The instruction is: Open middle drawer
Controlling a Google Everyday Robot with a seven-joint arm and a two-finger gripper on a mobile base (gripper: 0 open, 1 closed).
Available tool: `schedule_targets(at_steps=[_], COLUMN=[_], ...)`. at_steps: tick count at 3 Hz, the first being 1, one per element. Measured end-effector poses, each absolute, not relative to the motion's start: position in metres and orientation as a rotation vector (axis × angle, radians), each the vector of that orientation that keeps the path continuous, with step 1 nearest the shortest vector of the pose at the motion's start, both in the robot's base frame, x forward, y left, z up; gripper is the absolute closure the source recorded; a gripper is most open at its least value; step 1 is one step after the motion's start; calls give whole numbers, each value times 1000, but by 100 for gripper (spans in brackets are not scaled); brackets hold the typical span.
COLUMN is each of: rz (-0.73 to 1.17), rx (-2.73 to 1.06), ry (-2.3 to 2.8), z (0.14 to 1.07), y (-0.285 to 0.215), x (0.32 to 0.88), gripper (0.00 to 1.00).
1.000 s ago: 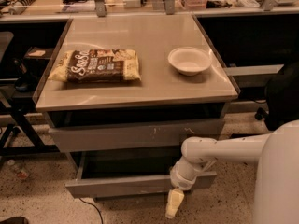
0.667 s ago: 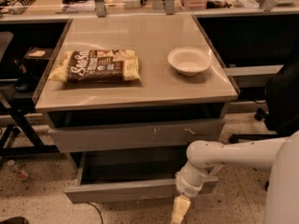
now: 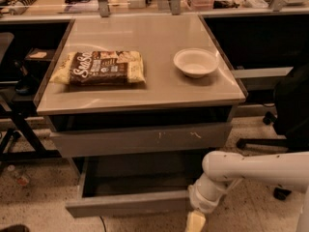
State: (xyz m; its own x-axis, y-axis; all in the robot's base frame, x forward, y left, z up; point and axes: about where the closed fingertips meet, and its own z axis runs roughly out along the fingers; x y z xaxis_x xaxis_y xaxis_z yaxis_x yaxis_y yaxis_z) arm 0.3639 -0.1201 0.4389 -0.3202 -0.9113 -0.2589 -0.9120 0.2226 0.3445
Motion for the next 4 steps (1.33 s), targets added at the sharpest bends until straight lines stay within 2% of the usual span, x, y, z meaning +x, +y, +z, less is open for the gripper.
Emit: schedule_targets(at_steps=[1,2,3,4], rz=[694,709,709,721], rx=[-1831,-1792,-1792,-1736], ry=[2455,2501,2502,2585], z=[440,450,451,464], y=[-120,-136,-136,-161], x=[365,332,333,278], gripper=[0,0,0,0])
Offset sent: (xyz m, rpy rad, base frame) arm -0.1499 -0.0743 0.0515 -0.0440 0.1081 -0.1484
